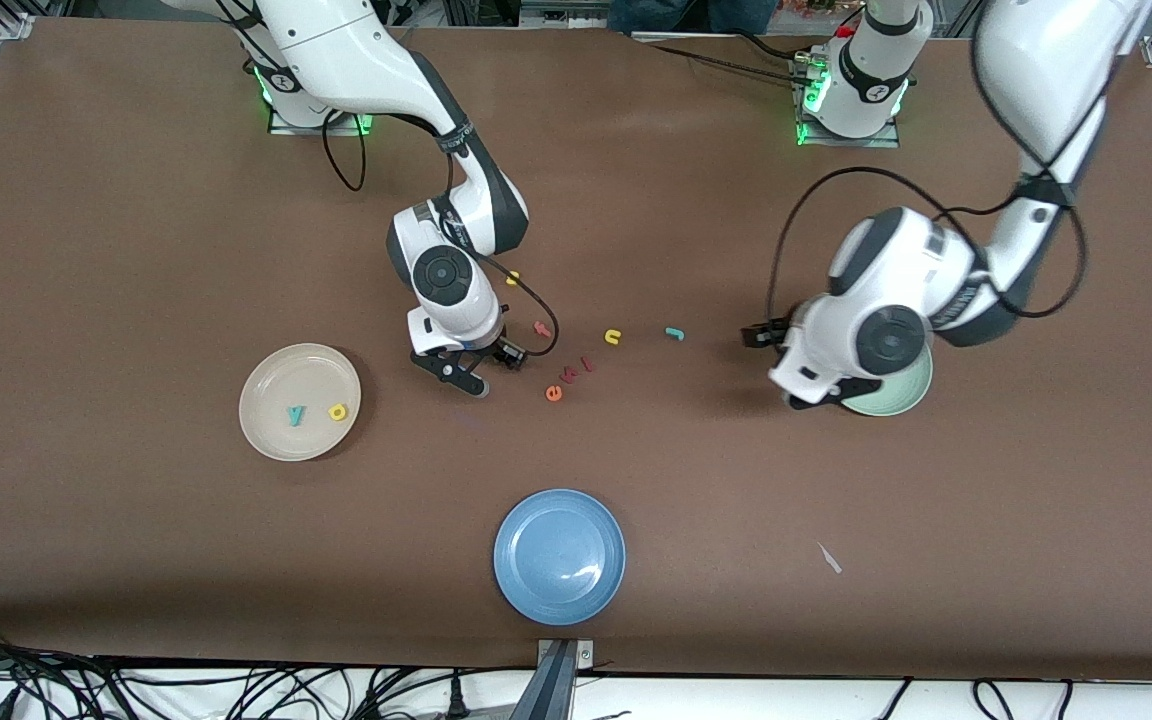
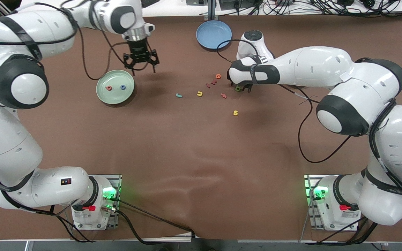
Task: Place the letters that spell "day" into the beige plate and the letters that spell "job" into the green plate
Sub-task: 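Release the g on the green plate while the right gripper grasps the 6, then place the 6 on the cream plate while the left gripper carries the r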
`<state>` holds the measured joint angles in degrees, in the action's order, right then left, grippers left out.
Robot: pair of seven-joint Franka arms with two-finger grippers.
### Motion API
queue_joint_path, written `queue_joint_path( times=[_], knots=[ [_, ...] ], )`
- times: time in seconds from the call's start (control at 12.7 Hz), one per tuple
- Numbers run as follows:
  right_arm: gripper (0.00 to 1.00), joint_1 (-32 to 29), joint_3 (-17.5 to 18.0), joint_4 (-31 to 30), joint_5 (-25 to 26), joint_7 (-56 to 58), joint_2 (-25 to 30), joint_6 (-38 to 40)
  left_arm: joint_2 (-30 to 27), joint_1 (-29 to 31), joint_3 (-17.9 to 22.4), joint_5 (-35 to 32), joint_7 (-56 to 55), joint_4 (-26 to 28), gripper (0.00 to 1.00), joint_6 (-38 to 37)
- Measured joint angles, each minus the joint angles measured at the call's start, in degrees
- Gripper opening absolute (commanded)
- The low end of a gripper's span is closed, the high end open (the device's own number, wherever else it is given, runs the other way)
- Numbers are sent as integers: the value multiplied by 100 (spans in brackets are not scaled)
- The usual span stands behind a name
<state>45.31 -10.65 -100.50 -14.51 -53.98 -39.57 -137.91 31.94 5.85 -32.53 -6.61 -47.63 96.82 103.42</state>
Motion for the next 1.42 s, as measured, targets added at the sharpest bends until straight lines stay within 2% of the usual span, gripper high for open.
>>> queue_joint_path(
  times=[0.16,0.39,0.63,0.87,1.03,1.26,1.34,1.42],
  knots=[
    [43,47,1,-39,0,-3,-1,6,174,-417,1,0,-1044,192,97,645],
    [21,92,-4,-54,0,-11,15,-4,305,-817,10,-14,-2103,827,96,1712],
    [14,93,-7,-52,0,24,25,-2,319,-937,15,-532,-3235,1577,86,2948],
    [14,107,-193,-15,1,337,71,156,319,-929,35,-1227,-4398,1861,85,3572],
    [14,112,-568,96,1,991,256,794,318,-925,36,-1618,-5149,1862,82,3819],
    [14,107,-1461,258,6,2860,654,2001,359,-928,35,-2341,-6032,1882,82,4003],
    [14,98,-1795,261,5,3592,743,2212,402,-930,36,-2501,-6193,1889,75,4022],
    [14,85,-2117,261,5,4278,783,2308,439,-932,36,-2539,-6241,1893,62,4033]
  ],
)
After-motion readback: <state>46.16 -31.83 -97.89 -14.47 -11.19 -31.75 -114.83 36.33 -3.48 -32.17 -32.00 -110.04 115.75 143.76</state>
